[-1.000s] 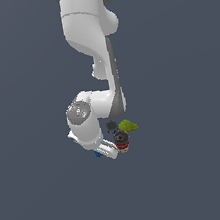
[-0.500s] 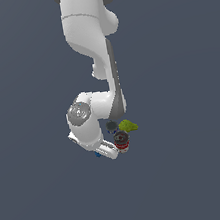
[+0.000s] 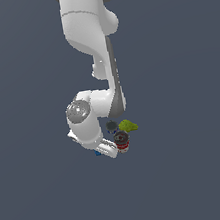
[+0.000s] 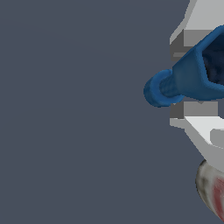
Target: Pick up a designated object from a clutter of objects.
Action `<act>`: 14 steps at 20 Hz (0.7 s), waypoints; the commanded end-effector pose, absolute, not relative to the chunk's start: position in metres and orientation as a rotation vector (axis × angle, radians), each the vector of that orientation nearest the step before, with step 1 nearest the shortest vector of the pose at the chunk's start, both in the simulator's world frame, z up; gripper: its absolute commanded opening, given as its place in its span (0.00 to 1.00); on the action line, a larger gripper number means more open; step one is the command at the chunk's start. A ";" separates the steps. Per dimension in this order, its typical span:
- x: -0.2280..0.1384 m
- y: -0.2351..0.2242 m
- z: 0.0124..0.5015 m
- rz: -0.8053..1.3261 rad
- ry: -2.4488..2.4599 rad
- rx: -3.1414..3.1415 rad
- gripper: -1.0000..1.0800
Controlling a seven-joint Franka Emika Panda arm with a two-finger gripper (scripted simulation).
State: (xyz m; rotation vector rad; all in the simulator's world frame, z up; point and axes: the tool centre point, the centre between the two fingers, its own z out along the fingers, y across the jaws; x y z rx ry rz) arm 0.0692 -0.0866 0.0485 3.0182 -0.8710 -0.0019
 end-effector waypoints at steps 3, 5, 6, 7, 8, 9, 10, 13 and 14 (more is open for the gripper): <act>0.062 -0.087 0.062 0.000 -0.872 3.019 0.00; 0.057 -0.088 0.071 0.000 -0.872 3.019 0.00; 0.055 -0.088 0.075 0.000 -0.872 3.019 0.00; 0.052 -0.088 0.081 0.000 -0.872 3.019 0.00; 0.049 -0.088 0.086 0.000 -0.872 3.019 0.00; 0.045 -0.089 0.092 0.000 -0.872 3.019 0.00; 0.042 -0.089 0.099 0.000 -0.872 3.019 0.00; 0.029 -0.090 0.120 0.000 -0.872 3.019 0.00; 0.025 -0.090 0.128 0.000 -0.872 3.019 0.00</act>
